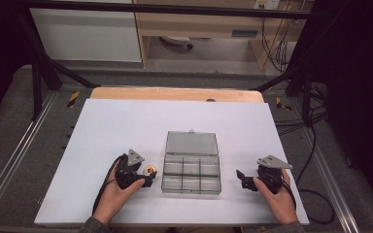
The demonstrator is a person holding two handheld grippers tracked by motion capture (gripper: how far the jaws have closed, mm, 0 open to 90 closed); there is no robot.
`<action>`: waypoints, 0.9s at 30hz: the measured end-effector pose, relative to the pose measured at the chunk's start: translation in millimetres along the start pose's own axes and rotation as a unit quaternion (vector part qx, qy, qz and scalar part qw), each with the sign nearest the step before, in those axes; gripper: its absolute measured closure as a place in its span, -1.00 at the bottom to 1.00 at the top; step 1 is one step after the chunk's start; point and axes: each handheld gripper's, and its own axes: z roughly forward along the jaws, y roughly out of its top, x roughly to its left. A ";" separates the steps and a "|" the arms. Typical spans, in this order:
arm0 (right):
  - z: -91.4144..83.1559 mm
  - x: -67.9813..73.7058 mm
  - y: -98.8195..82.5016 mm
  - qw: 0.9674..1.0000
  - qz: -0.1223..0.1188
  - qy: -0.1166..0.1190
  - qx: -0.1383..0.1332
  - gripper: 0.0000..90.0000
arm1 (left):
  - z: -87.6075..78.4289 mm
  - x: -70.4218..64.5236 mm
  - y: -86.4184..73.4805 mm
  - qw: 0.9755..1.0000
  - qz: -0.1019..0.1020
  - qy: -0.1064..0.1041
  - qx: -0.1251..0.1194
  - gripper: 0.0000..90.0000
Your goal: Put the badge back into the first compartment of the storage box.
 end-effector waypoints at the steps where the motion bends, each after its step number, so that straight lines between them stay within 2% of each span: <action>1: 0.0 0.4 0.1 1.000 0.001 0.001 0.002 -0.92 | 1.2 -1.1 -0.1 1.000 0.002 -0.002 0.001 -0.59; 6: 0.3 -0.8 -0.2 1.000 -0.001 0.000 0.001 -0.92 | 4.8 -4.0 -0.7 1.000 0.010 -0.005 0.006 -0.50; 9: 0.7 -0.5 0.0 1.000 -0.001 0.001 0.002 -0.92 | 5.8 -3.1 -0.7 1.000 0.004 -0.008 -0.002 -0.46; 11: 0.8 -0.3 0.1 1.000 -0.001 0.001 0.003 -0.92 | 5.8 -2.8 -0.2 1.000 0.003 -0.008 -0.006 -0.29; 15: 0.2 -0.4 0.1 1.000 0.002 0.001 0.000 -0.92 | 5.3 -4.4 -0.8 1.000 0.012 -0.013 -0.008 -0.18; 18: 0.0 -0.2 0.1 1.000 0.002 0.002 0.000 -0.92 | 3.3 -7.7 -1.2 0.999 0.024 -0.027 -0.009 0.04; 21: 0.1 -0.5 -0.2 1.000 0.003 0.001 0.003 -0.92 | 1.7 -10.4 -1.9 0.999 0.035 -0.033 -0.005 0.04; 27: -2.1 -2.1 -0.1 1.000 0.005 0.001 -0.001 -0.92 | 1.1 -9.1 -4.2 0.999 0.026 -0.036 -0.013 0.05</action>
